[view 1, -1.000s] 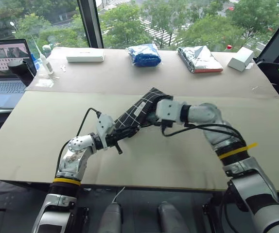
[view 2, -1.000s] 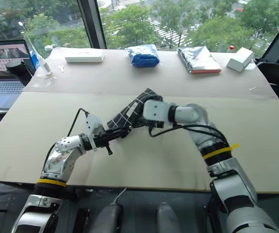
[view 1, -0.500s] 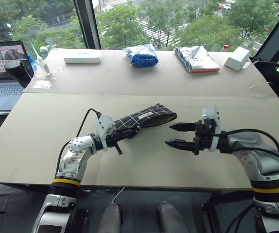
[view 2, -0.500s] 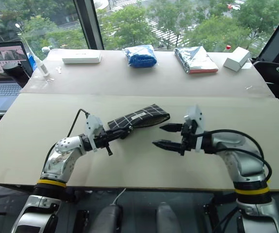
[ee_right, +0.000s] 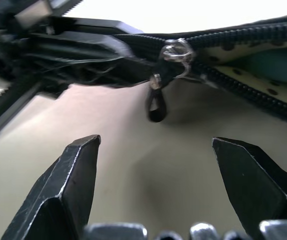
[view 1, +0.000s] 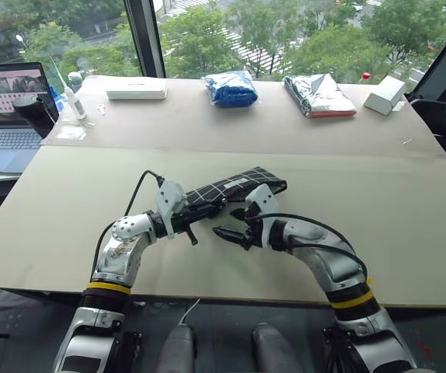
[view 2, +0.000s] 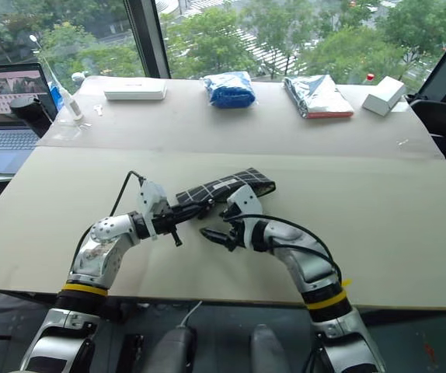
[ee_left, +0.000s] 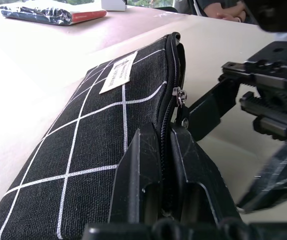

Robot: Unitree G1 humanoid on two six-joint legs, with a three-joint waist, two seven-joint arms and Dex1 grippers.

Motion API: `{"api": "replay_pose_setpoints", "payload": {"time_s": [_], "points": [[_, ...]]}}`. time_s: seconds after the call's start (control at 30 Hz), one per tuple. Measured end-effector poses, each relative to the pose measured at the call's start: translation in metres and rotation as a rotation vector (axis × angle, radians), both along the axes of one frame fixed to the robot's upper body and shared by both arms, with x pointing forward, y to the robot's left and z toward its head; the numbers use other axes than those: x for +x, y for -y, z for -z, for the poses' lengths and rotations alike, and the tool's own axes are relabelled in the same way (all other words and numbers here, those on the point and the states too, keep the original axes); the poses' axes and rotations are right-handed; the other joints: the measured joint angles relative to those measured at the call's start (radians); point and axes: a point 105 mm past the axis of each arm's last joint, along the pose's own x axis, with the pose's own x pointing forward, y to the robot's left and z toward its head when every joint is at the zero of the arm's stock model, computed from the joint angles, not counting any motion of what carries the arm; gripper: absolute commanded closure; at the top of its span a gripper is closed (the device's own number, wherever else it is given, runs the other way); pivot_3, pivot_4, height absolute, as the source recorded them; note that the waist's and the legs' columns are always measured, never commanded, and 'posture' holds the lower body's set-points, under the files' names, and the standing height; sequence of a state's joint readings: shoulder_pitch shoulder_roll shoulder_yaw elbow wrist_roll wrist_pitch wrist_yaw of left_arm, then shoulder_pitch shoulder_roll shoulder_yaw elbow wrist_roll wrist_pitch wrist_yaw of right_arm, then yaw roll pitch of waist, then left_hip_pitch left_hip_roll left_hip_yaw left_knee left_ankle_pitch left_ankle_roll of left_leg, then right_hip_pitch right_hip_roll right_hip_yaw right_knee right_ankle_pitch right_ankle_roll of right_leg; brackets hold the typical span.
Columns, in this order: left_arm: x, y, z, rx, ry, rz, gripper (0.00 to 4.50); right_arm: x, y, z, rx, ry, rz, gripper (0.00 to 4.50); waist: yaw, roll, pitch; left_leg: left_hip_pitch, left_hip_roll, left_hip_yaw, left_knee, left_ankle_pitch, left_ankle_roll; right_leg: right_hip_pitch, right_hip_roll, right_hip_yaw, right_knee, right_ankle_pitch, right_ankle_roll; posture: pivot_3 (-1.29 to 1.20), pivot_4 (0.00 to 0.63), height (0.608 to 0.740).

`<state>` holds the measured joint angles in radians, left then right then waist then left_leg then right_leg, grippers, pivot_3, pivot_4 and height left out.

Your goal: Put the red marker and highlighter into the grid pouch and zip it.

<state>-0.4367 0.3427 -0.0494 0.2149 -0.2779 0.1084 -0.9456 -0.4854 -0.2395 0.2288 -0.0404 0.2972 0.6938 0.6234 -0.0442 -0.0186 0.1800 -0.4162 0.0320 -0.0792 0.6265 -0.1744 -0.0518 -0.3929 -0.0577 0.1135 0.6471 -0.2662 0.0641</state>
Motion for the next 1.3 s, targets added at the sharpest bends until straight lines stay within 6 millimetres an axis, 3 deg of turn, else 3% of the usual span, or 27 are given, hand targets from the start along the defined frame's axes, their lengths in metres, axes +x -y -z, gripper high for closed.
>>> {"api": "replay_pose_setpoints", "payload": {"time_s": [0.23, 0.33, 0.63, 0.67, 1.13, 1.3], "points": [[0.003, 0.001, -0.001, -0.005, 0.001, -0.009, 4.50, 0.000, -0.010, 0.001, 0.018, -0.034, -0.024, 0.55, -0.001, 0.000, 0.000, 0.000, 0.000, 0.000, 0.000, 0.000, 0.000, 0.000, 0.000, 0.000, 0.000, 0.001, -0.001, 0.00, 0.150, 0.740], [0.003, 0.000, -0.001, -0.005, -0.001, -0.012, 4.50, -0.001, -0.014, 0.003, 0.029, -0.046, -0.027, 1.22, -0.003, 0.000, 0.000, 0.000, 0.000, 0.000, 0.000, 0.000, 0.000, 0.000, 0.000, 0.000, 0.000, 0.001, -0.001, 0.00, 0.150, 0.740], [0.004, 0.001, -0.001, -0.011, 0.000, -0.019, 4.50, 0.016, -0.021, -0.004, 0.044, -0.028, 0.015, 4.35, -0.003, 0.000, 0.000, 0.000, 0.000, 0.000, 0.000, 0.000, 0.000, 0.000, 0.000, 0.000, 0.000, 0.001, -0.001, 0.00, 0.150, 0.740], [0.003, 0.001, -0.001, -0.013, -0.001, -0.018, 4.50, 0.017, -0.021, -0.004, 0.044, -0.030, 0.018, 4.45, -0.003, 0.000, 0.000, 0.000, 0.000, 0.000, 0.000, 0.000, 0.000, 0.000, 0.000, 0.000, 0.000, 0.001, -0.001, 0.00, 0.150, 0.740], [0.004, 0.003, 0.000, -0.022, -0.005, -0.021, 4.50, 0.018, 0.006, -0.007, 0.019, -0.004, 0.018, 4.45, -0.003, 0.000, 0.000, 0.000, 0.000, 0.000, -0.001, 0.000, 0.000, -0.001, 0.000, 0.000, 0.000, 0.000, -0.001, 0.00, 0.150, 0.740], [0.003, 0.004, 0.002, -0.016, -0.011, -0.011, 4.50, 0.008, 0.043, -0.005, -0.042, -0.004, 0.011, 4.45, -0.001, 0.000, 0.000, -0.001, 0.000, 0.000, 0.000, 0.000, 0.000, 0.000, 0.000, 0.000, -0.001, 0.000, 0.001, 0.00, 0.150, 0.740]]}}
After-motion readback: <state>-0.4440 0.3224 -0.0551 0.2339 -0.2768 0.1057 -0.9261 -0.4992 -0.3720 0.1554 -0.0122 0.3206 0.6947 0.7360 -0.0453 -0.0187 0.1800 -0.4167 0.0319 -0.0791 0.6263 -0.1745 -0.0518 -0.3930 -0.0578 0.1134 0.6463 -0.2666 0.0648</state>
